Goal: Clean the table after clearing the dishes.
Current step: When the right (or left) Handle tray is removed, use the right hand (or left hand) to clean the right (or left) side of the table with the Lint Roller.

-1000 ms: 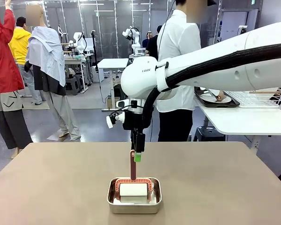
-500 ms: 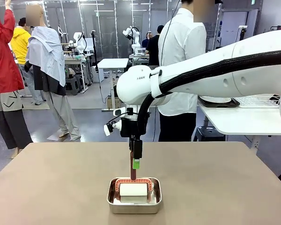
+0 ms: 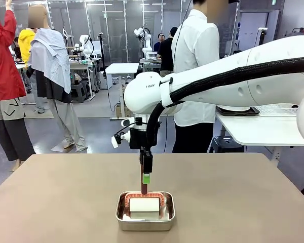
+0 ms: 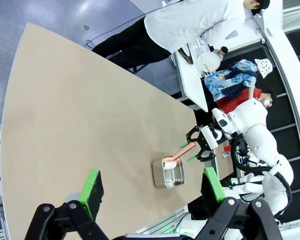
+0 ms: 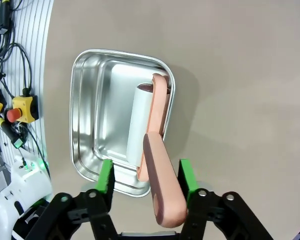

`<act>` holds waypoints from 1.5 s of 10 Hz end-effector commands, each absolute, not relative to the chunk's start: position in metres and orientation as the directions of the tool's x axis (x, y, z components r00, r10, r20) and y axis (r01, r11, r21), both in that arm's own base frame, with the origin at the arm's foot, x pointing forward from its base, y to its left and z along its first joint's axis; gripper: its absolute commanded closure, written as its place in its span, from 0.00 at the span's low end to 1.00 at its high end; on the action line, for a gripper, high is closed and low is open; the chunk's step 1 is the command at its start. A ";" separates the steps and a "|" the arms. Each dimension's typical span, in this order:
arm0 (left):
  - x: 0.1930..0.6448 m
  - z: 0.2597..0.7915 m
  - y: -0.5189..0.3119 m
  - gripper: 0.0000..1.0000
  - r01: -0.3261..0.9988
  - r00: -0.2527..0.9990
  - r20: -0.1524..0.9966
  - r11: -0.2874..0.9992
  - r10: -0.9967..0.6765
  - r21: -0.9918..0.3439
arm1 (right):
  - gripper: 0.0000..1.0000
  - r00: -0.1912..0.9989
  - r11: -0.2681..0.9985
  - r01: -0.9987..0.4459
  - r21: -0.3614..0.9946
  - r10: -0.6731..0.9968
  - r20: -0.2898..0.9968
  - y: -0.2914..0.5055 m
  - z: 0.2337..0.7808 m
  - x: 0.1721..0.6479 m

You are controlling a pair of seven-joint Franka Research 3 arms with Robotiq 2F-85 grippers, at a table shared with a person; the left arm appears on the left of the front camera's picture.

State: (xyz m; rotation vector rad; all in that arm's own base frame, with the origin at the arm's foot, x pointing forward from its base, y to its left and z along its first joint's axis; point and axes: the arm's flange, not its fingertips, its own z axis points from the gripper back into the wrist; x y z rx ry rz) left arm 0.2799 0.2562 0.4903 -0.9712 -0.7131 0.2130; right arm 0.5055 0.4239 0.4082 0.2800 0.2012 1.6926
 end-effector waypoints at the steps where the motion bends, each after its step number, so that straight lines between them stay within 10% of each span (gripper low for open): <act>1: 0.279 0.491 0.258 0.00 0.145 0.749 0.462 0.563 0.474 -0.813 | 1.00 -0.114 -0.118 -0.950 0.290 0.993 0.030 0.430 0.410 0.503; 9: 0.279 0.491 0.258 0.00 0.145 0.749 0.462 0.563 0.474 -0.813 | 1.00 -0.035 -0.039 -0.960 0.279 0.999 0.018 0.416 0.437 0.497; 15: 0.279 0.491 0.258 0.00 0.145 0.749 0.462 0.563 0.474 -0.813 | 1.00 0.723 0.624 -0.688 0.371 0.637 0.268 0.226 0.505 0.461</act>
